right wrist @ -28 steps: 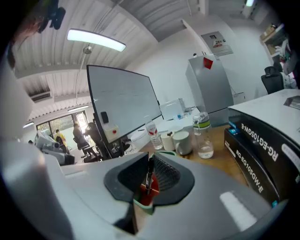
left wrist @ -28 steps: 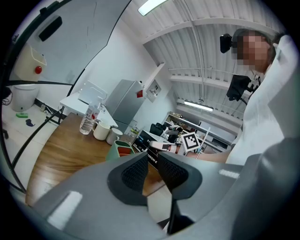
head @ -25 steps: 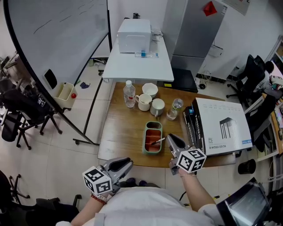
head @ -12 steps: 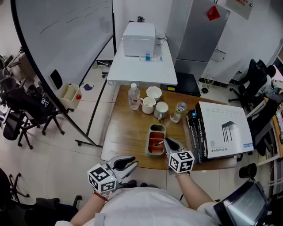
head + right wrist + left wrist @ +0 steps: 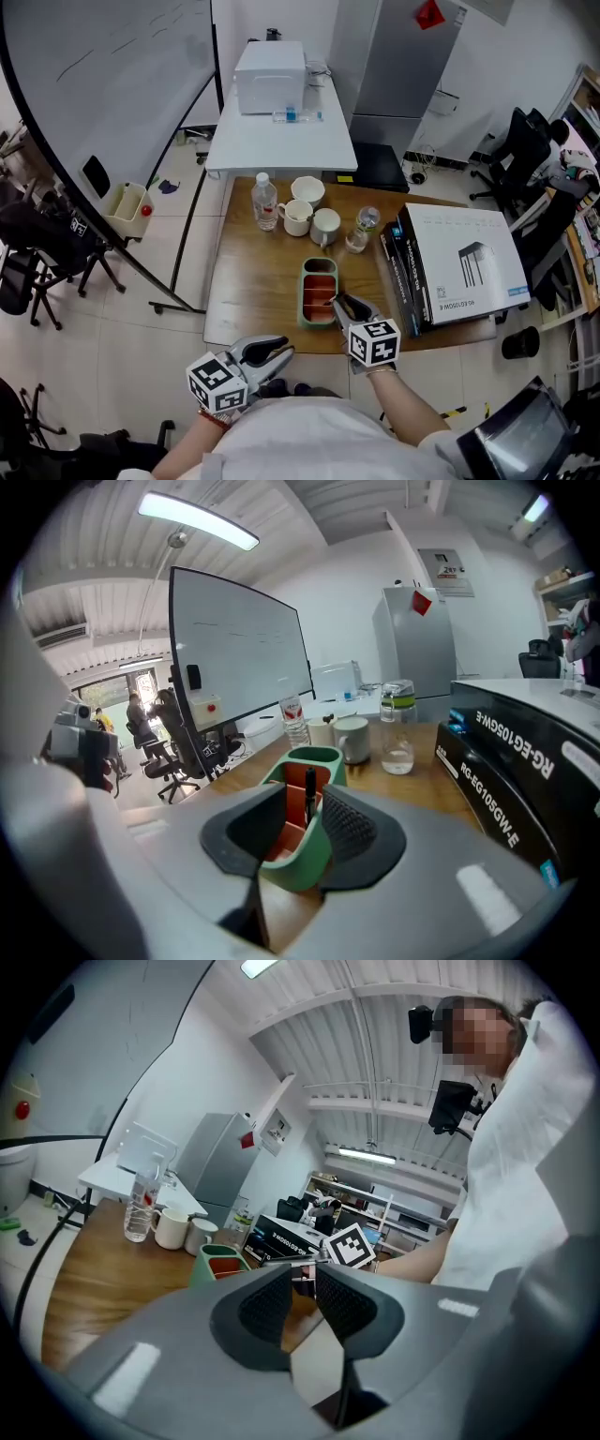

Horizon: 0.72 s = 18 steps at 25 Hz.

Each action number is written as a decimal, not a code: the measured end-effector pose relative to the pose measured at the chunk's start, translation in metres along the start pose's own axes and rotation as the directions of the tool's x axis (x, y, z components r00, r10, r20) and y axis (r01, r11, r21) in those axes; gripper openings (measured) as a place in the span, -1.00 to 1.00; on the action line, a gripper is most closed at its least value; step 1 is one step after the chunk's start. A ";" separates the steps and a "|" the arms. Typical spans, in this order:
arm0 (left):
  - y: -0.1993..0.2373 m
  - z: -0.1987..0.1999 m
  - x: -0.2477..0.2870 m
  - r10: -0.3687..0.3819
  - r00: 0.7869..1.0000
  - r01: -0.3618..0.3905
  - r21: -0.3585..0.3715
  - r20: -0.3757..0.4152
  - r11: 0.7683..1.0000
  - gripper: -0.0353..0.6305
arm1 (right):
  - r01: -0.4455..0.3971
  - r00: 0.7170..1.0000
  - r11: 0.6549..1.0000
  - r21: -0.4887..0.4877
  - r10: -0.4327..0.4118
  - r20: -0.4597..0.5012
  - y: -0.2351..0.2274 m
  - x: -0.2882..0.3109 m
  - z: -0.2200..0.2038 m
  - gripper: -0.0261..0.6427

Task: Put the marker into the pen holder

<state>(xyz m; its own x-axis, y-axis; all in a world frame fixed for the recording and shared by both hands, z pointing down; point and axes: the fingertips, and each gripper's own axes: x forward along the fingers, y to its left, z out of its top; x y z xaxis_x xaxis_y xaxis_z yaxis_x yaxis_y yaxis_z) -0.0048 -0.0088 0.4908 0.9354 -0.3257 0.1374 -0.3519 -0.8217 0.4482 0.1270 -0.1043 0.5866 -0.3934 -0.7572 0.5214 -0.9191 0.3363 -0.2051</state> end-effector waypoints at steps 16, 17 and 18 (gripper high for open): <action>0.038 0.006 -0.034 -0.014 0.999 0.016 -0.080 0.029 0.997 -0.69 | 0.095 0.995 0.995 0.040 -0.094 -0.012 -0.002 0.008 0.014 -0.61; 0.042 0.004 -0.037 -0.015 1.000 0.017 -0.081 0.025 0.997 -0.69 | 0.116 0.993 0.992 0.041 -0.115 -0.021 -0.005 0.011 0.012 -0.66; 0.047 0.002 -0.041 -0.011 1.000 0.012 -0.083 0.019 0.996 -0.69 | 0.133 0.991 0.990 0.045 -0.132 -0.032 -0.007 0.014 0.010 -0.68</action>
<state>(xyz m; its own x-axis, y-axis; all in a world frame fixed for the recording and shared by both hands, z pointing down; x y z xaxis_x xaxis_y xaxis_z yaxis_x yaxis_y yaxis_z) -0.0597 -0.0343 0.5046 0.9384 -0.3256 0.1156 -0.3363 -0.7839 0.5218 0.1282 -0.1228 0.5866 -0.2682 -0.7767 0.5699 -0.9633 0.2068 -0.1713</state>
